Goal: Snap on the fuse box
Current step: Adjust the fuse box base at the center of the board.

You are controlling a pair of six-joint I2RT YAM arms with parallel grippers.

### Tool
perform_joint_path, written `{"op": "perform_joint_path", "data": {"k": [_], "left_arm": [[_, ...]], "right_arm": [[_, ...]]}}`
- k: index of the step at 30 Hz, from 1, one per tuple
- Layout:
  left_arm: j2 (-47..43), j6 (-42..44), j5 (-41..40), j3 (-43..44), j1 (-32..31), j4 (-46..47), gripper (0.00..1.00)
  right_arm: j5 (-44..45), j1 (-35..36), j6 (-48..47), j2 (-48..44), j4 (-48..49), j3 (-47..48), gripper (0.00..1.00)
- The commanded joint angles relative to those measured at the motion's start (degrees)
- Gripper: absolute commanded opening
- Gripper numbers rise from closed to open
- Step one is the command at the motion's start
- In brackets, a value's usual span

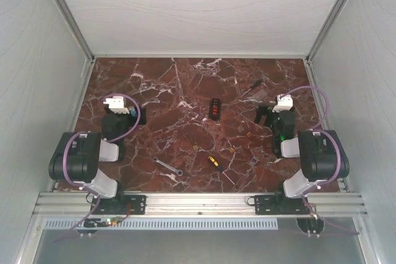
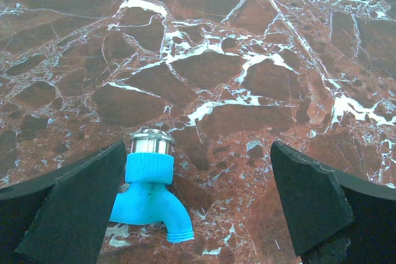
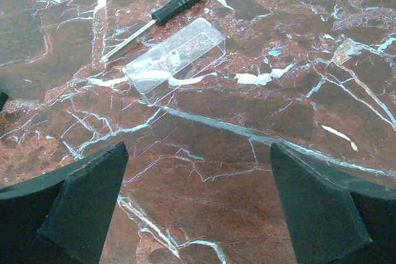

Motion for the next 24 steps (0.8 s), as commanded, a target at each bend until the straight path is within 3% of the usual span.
{"op": "perform_joint_path", "data": {"k": [1,10,12,14,17,24], "left_arm": [[0.24,0.63,1.07,1.66,0.39,3.26,1.00],[0.25,0.54,1.22,1.64,0.47,3.21,1.00],[0.24,0.62,1.24,1.68,0.48,3.29,1.00],[-0.08,0.30,0.39,1.72,0.45,2.88,1.00],[-3.24,-1.11,-3.38,3.53,0.48,-3.00,1.00],[-9.19,-6.68,-8.15,15.70,0.48,-28.34,1.00]], "right_arm": [[-0.05,-0.23,-1.38,-0.08,2.09,0.28,0.98],[-1.59,-0.98,-1.29,-0.22,2.18,0.21,0.98],[-5.86,-1.04,-2.69,-0.46,0.30,1.34,0.98],[-8.20,-1.08,-3.61,-2.01,-5.51,4.40,0.98],[-9.01,-1.10,-1.87,-3.89,-23.94,13.33,0.94],[-7.36,4.13,4.56,-3.01,-40.20,25.74,0.93]]}}
